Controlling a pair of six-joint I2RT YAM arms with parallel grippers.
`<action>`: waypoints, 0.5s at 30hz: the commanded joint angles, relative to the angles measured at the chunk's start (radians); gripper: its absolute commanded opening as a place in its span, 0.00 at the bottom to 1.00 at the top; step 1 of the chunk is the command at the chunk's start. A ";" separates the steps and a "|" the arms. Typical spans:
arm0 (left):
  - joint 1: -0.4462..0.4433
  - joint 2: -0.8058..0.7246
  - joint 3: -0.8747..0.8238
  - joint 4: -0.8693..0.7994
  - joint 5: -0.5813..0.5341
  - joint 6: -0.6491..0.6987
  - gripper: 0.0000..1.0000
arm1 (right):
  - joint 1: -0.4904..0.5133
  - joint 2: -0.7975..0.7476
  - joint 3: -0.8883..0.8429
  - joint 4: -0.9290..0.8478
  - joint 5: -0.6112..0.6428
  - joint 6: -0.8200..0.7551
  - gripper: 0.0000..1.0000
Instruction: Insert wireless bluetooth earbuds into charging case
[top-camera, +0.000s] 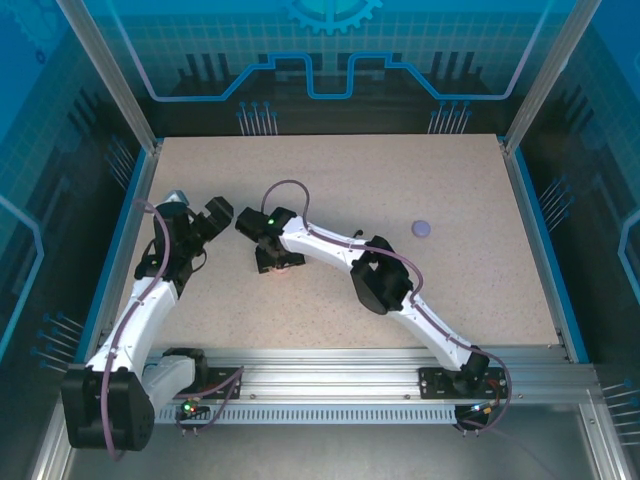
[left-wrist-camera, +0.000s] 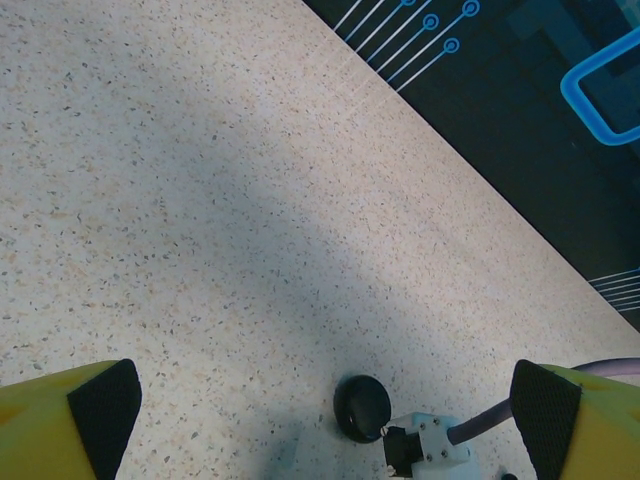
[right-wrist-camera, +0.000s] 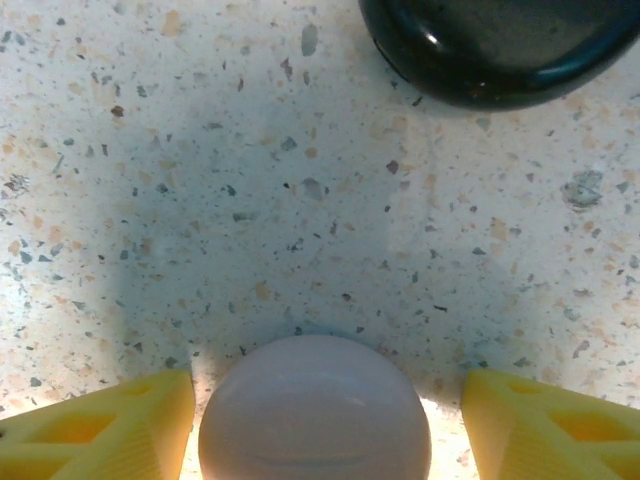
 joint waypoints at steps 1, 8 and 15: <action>0.010 -0.020 -0.025 -0.002 0.036 -0.016 0.99 | 0.013 0.028 0.027 -0.053 0.021 0.023 0.70; 0.009 -0.006 -0.044 0.029 0.072 -0.041 0.99 | 0.005 0.045 0.033 -0.061 0.026 0.012 0.67; 0.009 -0.009 -0.076 0.068 0.115 -0.070 0.99 | -0.002 0.068 0.058 -0.081 0.017 0.017 0.64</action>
